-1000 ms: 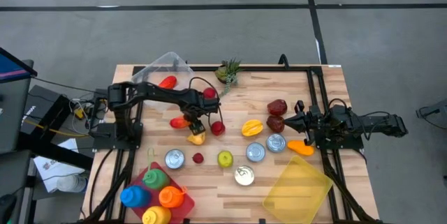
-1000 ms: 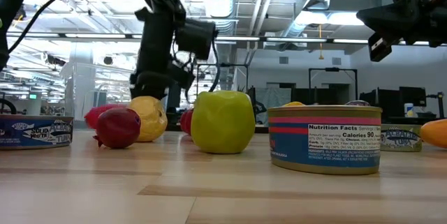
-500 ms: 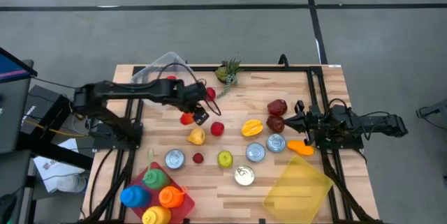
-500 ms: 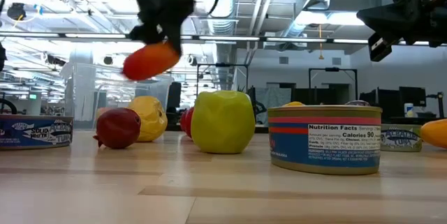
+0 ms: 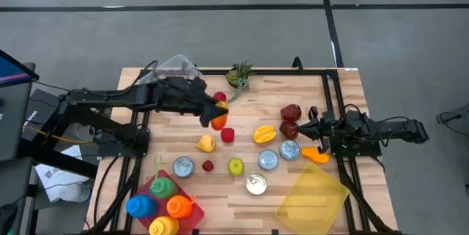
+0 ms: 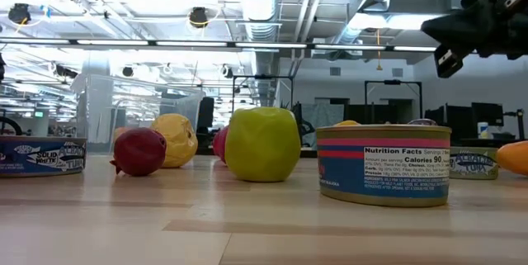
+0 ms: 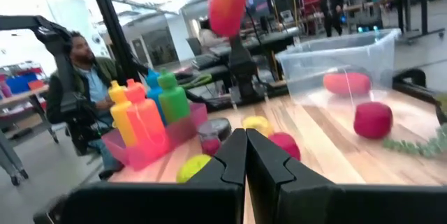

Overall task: Pick & Place Food Item
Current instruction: Put the orange red mango into the transparent bin

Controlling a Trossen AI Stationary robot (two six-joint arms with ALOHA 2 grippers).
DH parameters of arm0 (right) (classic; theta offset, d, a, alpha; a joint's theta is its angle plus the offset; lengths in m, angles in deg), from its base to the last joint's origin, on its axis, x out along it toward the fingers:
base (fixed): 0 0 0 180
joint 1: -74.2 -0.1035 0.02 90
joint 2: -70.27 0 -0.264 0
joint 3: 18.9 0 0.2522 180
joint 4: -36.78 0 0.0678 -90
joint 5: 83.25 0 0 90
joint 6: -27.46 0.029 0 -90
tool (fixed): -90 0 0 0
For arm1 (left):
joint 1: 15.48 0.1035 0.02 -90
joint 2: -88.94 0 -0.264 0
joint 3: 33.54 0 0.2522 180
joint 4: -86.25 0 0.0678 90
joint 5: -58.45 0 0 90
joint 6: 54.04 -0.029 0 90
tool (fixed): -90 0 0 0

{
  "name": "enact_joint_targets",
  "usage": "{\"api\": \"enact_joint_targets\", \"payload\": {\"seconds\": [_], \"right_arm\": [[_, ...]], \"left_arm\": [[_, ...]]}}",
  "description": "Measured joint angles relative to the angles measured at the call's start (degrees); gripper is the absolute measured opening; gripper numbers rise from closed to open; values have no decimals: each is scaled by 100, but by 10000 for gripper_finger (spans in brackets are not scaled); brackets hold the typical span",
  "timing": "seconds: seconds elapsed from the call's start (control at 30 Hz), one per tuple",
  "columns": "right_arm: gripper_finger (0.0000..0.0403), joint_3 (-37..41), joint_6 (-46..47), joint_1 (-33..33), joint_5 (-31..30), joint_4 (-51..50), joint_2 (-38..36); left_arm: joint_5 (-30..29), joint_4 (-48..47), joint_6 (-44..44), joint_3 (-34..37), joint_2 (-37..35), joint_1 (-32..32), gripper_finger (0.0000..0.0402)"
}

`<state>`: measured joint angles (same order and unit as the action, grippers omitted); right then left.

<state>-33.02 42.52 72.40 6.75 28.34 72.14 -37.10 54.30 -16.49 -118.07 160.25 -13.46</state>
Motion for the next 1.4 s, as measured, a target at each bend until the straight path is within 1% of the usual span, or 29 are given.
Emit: {"api": "enact_joint_targets", "payload": {"seconds": [0.03, 0.07, 0.13, 0.2, 0.23, 0.5, 0.57, 0.73, 0.93, 1.1, 1.17, 1.4], "right_arm": [[0, 0, 0, 1, -21, -32, 16], [0, 0, 0, 0, -14, -89, 19], [0, 0, 0, 0, -12, -90, 50], [0, 0, 0, 2, 1, -119, 51], [0, 0, -2, 1, -2, -142, 68], [0, 0, 0, 0, -1, -218, 85], [0, 0, -1, 0, -1, -232, 81], [0, 0, 0, 0, -1, -235, 81], [0, 0, 0, 1, -2, -238, 81], [0, 0, -2, 2, -3, -237, 81], [0, 0, -1, 1, -1, -235, 81], [0, 0, -2, 0, -1, -237, 81]], "left_arm": [[12, 280, 1, -8, -76, -50, 233], [-9, 316, 1, 0, -104, -90, 233], [-15, 860, -58, 0, -106, -111, 233], [-38, 1080, -126, 11, -125, -178, 233], [-36, 1377, -145, 2, -111, -203, 233], [-22, 2356, -135, 11, -18, -422, 233], [-27, 2731, -136, -4, 20, -435, 233], [-40, 3266, -134, 4, 30, -429, 233], [-2, 3382, -239, 4, 33, -463, 233], [462, 3369, 324, 4, 33, -474, 233], [599, 3358, 373, 4, 33, -531, 233], [586, 3229, 209, 50, 83, -582, 235]]}}
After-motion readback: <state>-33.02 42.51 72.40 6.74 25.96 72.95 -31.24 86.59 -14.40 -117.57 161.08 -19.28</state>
